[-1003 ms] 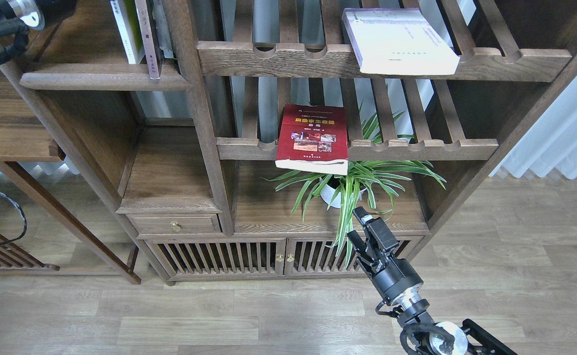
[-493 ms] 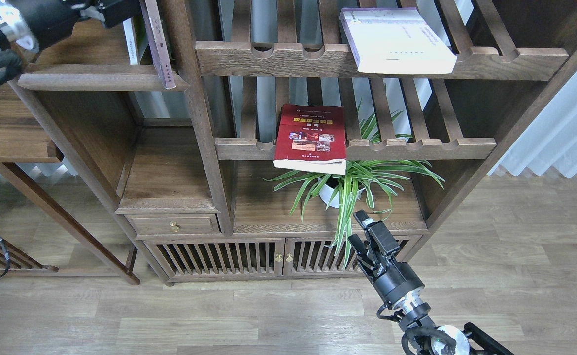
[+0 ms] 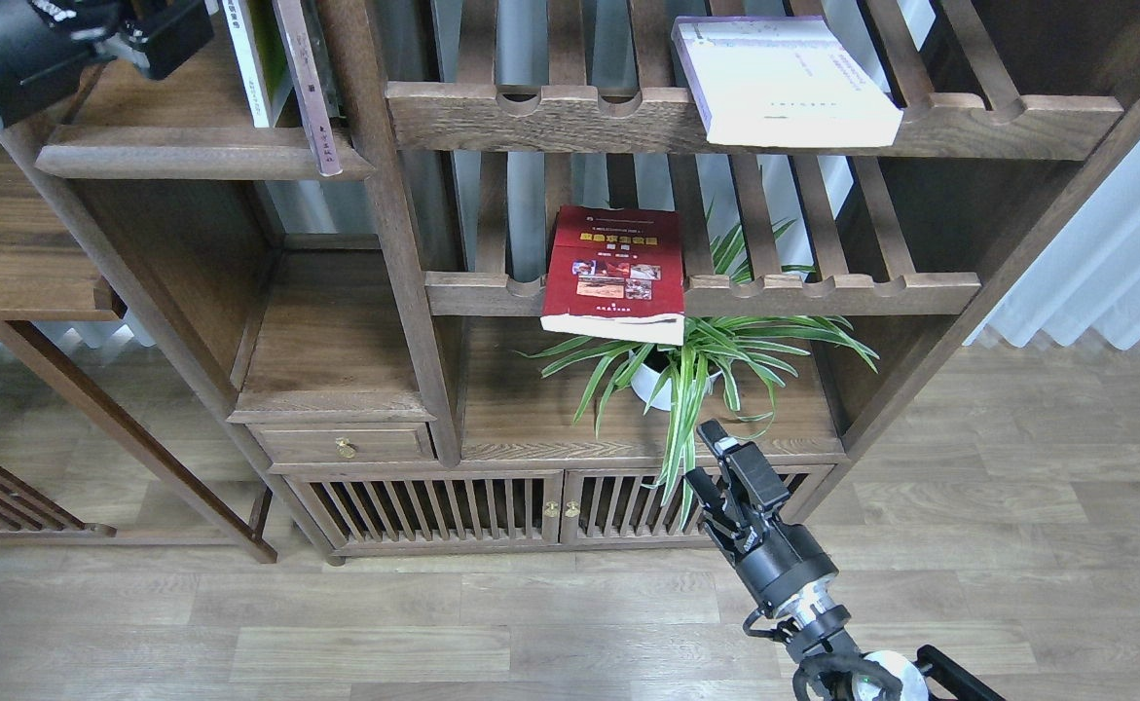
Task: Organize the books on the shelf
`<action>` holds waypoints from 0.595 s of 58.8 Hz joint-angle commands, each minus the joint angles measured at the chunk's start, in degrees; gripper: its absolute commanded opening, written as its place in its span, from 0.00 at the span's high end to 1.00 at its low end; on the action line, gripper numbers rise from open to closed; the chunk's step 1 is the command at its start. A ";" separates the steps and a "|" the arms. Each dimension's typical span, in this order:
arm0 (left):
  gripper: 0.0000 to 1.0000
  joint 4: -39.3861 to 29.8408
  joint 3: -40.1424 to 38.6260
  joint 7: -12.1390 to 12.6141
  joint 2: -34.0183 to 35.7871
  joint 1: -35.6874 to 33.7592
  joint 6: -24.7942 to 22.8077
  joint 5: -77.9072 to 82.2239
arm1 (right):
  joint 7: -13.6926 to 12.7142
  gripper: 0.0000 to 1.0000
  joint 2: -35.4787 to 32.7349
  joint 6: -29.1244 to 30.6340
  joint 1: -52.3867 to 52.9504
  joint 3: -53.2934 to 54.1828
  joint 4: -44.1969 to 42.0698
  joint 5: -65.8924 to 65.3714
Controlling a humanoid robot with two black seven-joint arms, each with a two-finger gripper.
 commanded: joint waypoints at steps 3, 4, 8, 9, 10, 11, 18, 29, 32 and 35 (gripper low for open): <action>0.44 -3.08 -1.83 0.00 0.78 4.60 0.01 -1.45 | -0.02 0.02 0.07 0.00 -0.01 0.00 0.44 0.00; 0.44 -3.43 -2.35 0.00 0.78 5.39 0.01 -1.62 | -0.02 0.02 0.07 0.00 -0.01 0.00 0.52 0.00; 0.44 -3.61 -3.32 0.00 0.78 7.07 0.01 -2.24 | -0.02 0.02 0.16 0.00 0.08 0.00 0.61 -0.09; 0.44 -3.61 -3.67 0.00 0.69 7.50 0.01 -2.59 | -0.02 0.02 0.16 0.00 0.08 0.00 0.61 -0.09; 0.44 -3.61 -3.76 -0.08 0.69 7.77 0.01 -2.76 | -0.02 0.02 0.16 0.00 0.17 0.00 0.61 -0.09; 0.44 -3.69 -4.03 -0.08 0.69 8.21 0.01 -3.20 | -0.02 0.02 0.16 0.00 0.26 0.00 0.61 -0.09; 0.44 -3.69 -4.29 -0.26 0.52 9.09 0.01 -5.23 | -0.02 0.02 0.16 0.00 0.61 0.00 0.52 -0.09; 0.44 -3.69 -3.94 -0.17 -1.77 9.62 0.01 -6.02 | -0.02 0.02 0.42 0.00 1.31 0.00 0.26 0.00; 0.44 -3.69 -3.85 -0.08 -2.03 10.23 0.01 -6.02 | 0.07 0.02 0.51 0.00 1.66 0.00 0.26 0.00; 0.44 -3.69 -3.59 -0.08 -1.33 10.50 0.01 -5.93 | 0.07 0.02 0.51 0.00 1.93 0.00 0.17 0.00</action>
